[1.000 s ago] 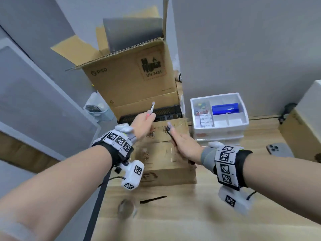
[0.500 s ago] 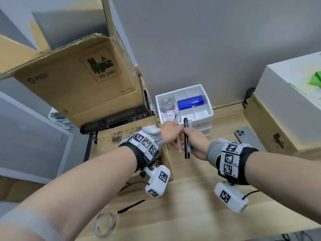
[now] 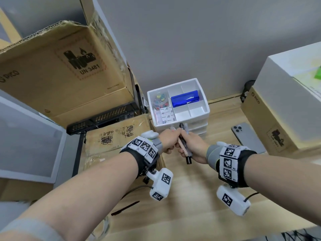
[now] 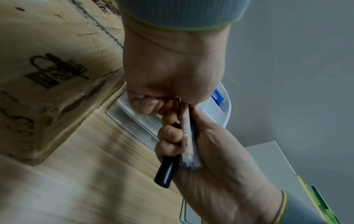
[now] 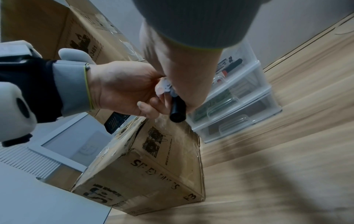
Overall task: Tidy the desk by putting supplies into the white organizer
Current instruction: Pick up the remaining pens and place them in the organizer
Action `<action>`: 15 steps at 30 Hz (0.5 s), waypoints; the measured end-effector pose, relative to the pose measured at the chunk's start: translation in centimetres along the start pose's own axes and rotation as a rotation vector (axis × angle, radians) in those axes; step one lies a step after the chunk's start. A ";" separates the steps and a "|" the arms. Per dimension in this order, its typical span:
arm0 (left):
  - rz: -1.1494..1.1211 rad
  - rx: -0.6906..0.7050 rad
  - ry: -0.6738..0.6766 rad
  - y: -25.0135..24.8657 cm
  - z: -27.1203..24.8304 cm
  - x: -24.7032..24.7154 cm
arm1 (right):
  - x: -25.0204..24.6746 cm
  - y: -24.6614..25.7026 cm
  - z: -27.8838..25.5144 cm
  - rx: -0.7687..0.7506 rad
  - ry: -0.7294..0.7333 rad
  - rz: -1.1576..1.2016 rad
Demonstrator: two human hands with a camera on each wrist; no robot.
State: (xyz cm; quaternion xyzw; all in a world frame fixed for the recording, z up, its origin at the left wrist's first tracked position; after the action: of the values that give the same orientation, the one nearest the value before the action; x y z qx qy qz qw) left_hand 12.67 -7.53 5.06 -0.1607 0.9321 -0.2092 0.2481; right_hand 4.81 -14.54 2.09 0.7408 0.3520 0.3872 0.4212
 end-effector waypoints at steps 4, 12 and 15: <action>-0.035 -0.018 0.059 -0.2 0.7 0.2 | -0.8 0.1 0.5 -0.048 -0.020 -0.001; 0.008 -0.083 0.183 0.0 1.4 0.5 | -1.0 0.4 0.1 -0.115 0.040 -0.011; 0.058 -0.102 0.234 1.0 1.2 0.6 | -1.8 0.1 -0.4 -0.065 0.113 -0.067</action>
State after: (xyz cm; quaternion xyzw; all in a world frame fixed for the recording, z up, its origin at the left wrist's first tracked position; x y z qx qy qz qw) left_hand 12.63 -7.31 3.42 -0.1206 0.9684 -0.1715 0.1352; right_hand 3.65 -15.92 1.84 0.6913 0.3872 0.4253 0.4373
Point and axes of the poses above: each hand's wrist, its own z-axis towards the middle knuckle, its own x-axis out of the palm, y = z × x, the point moved 4 cm from there along z, towards the middle knuckle, and after that the axes turned 14 degrees about -x, right-handed, at the moved point
